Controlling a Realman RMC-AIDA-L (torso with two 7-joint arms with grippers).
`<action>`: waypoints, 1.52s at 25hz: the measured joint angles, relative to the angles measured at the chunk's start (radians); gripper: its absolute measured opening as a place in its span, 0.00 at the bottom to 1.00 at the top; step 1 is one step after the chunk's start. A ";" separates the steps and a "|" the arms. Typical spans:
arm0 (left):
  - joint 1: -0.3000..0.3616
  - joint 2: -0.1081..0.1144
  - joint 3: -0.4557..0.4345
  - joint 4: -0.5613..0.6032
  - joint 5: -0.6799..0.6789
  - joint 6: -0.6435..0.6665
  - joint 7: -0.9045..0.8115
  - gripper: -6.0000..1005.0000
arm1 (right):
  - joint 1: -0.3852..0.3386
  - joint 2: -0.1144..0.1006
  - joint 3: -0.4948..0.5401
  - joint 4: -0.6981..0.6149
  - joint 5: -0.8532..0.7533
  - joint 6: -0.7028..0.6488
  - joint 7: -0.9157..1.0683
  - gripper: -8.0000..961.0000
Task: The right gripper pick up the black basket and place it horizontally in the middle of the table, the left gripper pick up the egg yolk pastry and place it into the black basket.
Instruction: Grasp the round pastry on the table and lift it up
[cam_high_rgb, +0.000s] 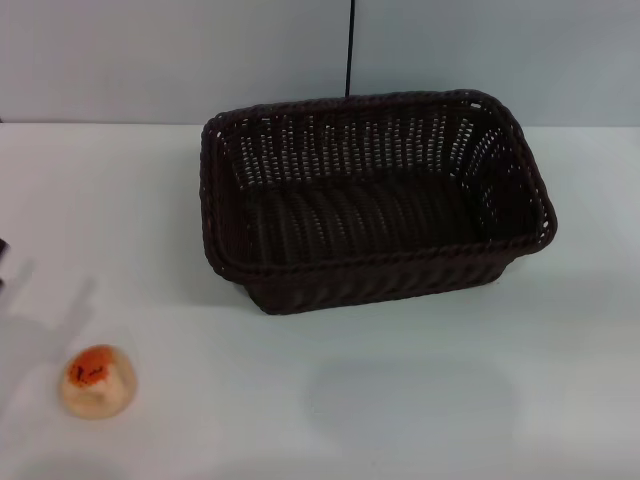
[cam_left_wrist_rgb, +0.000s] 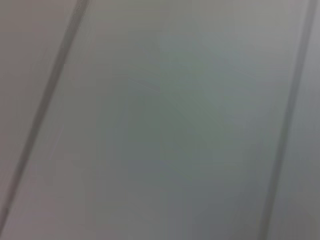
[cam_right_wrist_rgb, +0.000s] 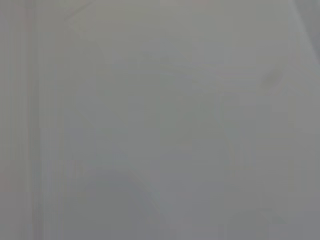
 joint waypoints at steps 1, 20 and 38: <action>0.005 0.000 0.054 0.021 0.000 -0.002 0.020 0.84 | -0.009 0.000 0.028 0.041 0.020 -0.009 -0.013 0.23; 0.035 0.001 0.453 0.073 0.010 -0.148 0.071 0.82 | -0.053 0.001 0.300 0.266 0.038 -0.017 -0.059 0.23; 0.045 0.001 0.475 0.086 0.010 -0.215 0.132 0.53 | -0.044 0.001 0.299 0.279 0.039 -0.024 -0.061 0.23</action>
